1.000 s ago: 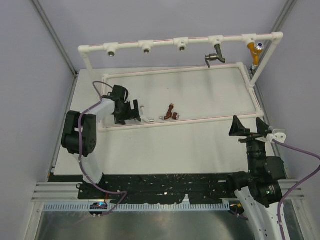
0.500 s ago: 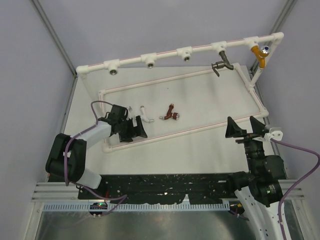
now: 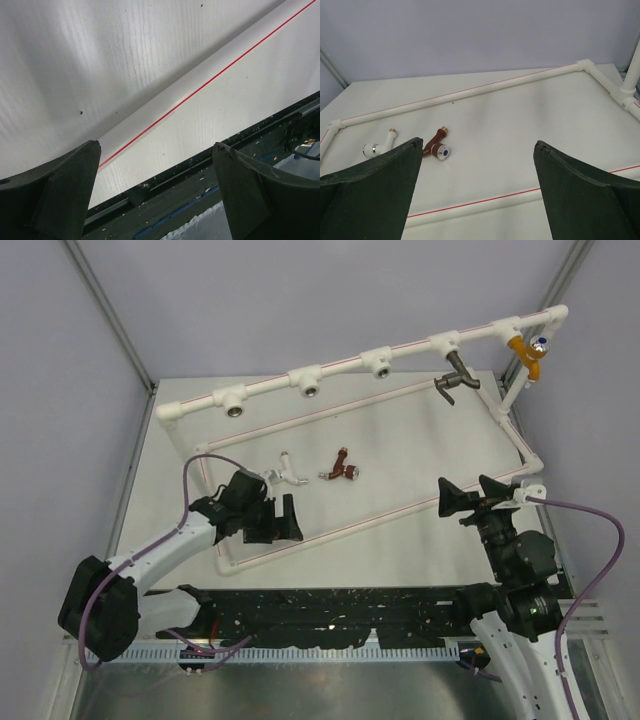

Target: Install the water faucets

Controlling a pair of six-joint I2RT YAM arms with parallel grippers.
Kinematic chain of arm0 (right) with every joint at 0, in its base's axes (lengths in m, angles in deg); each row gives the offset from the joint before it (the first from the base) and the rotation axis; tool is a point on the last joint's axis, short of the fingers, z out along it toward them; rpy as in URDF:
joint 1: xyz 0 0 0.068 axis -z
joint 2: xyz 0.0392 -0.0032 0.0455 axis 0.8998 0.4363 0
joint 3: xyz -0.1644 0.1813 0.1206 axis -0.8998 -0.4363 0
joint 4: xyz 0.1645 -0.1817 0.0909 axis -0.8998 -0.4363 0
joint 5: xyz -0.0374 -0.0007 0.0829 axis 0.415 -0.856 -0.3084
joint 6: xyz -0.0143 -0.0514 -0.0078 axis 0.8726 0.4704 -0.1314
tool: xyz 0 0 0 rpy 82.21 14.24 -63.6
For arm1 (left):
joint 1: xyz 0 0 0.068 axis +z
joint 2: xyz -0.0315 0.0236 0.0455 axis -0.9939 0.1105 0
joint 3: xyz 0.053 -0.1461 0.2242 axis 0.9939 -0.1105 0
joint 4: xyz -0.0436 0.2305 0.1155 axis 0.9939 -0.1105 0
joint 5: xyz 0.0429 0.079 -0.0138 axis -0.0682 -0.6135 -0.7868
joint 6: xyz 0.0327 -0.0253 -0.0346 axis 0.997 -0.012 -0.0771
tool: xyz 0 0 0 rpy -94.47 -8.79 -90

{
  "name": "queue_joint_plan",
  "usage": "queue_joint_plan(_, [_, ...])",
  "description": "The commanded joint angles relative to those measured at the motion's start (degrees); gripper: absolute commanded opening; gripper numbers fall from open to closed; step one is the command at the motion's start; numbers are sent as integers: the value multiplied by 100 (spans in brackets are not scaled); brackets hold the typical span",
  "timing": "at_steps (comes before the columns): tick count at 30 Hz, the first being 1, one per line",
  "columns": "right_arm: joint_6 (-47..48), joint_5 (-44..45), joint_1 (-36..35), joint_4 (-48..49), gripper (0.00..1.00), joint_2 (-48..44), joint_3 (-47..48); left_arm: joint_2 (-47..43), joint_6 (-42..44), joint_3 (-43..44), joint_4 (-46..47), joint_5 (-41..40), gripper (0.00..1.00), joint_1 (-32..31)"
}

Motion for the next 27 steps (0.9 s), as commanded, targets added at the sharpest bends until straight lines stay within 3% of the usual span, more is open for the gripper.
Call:
queue_joint_plan(1, [-248, -417, -28, 292, 95, -46, -156, -502, -115, 13, 478, -1067, 96, -68])
queue_joint_plan(8, [-274, -795, -28, 345, 96, -38, -209, -232, -274, -94, 2597, -2922, 91, 11])
queue_joint_plan(16, [-274, -901, -28, 222, 95, -3, -191, 1341, -326, 846, 3065, -2765, 86, 801])
queue_joint_plan(21, [-283, -892, -28, 204, 96, 67, -200, 2141, -247, 1427, 2846, -2730, 82, 986])
queue_joint_plan(27, [-283, -866, -28, 160, 96, 129, -182, 2626, -510, 1648, 2538, -2010, 73, 1048])
